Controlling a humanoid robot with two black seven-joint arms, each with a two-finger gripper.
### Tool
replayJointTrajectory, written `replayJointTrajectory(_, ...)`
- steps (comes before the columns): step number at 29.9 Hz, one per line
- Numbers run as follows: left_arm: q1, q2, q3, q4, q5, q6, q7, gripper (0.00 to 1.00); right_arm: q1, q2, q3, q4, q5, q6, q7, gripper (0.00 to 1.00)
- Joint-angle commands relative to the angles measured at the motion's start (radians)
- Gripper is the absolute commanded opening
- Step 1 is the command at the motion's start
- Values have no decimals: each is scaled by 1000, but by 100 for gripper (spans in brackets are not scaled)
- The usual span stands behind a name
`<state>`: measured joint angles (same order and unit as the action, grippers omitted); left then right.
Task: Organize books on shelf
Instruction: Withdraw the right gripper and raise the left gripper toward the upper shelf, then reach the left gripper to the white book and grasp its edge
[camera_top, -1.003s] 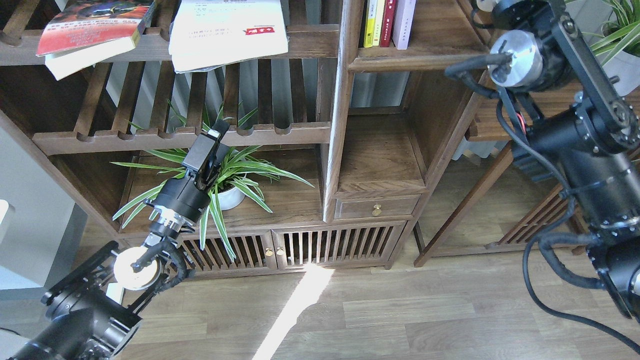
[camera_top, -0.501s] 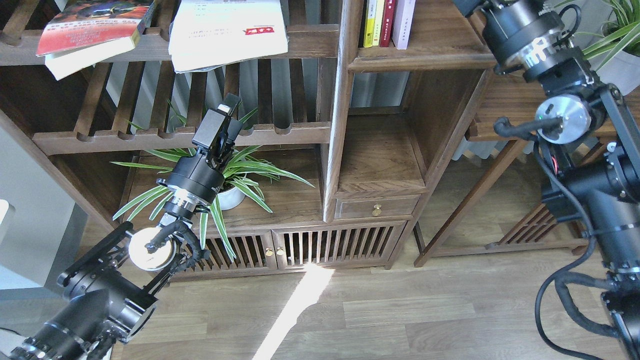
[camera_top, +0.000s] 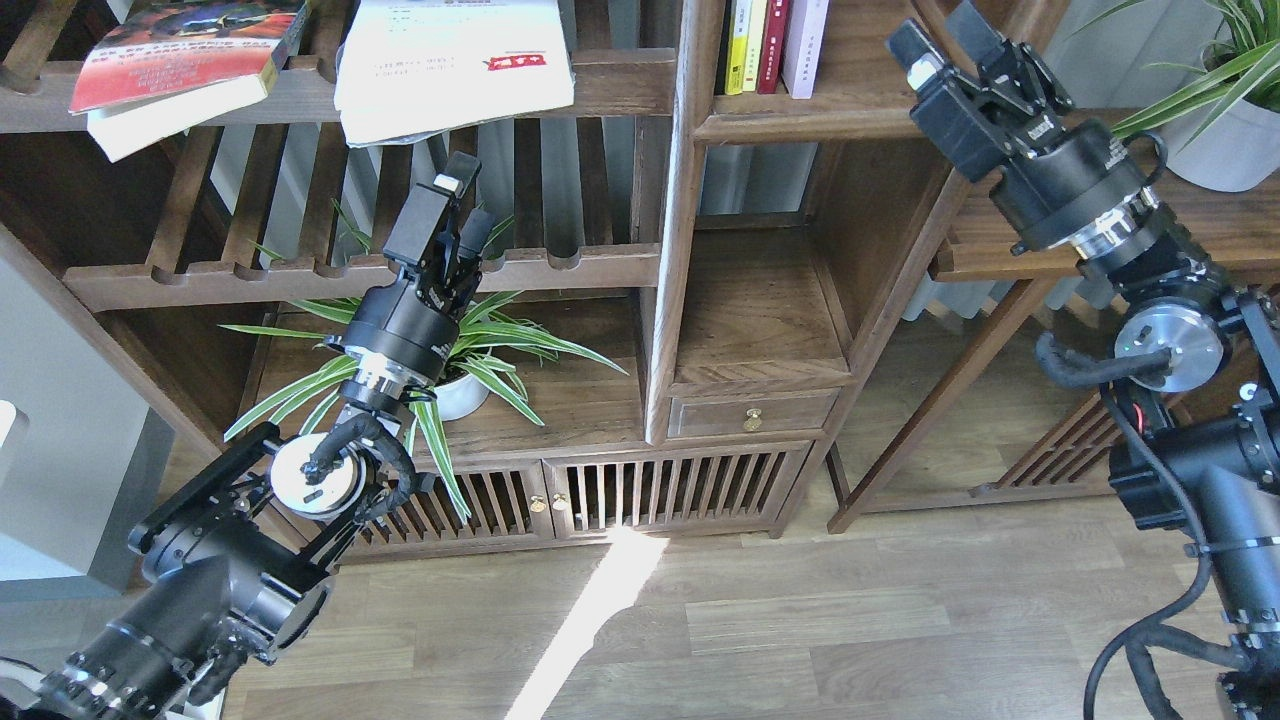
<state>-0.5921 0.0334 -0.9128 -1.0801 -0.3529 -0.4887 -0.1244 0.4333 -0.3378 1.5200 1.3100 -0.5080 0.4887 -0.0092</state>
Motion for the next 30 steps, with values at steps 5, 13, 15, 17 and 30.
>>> replayJointTrajectory(5,-6,-17,6,-49,-8,0,3,95,-39,3,2,0,8,0,0,100)
replayJointTrajectory(13,-12,-33,2,-83,-17,0,2,95,-42,5,0,0,8,0,-2,100)
replayJointTrajectory(15,-15,-33,0,-83,-18,0,2,95,-42,5,2,0,8,0,0,100)
replayJointTrajectory(17,-18,-33,-3,-83,-21,0,0,95,-42,10,2,0,8,0,-2,100)
replayJointTrajectory(30,-67,-33,-41,-78,-49,0,2,95,-42,11,5,0,8,0,-2,100)
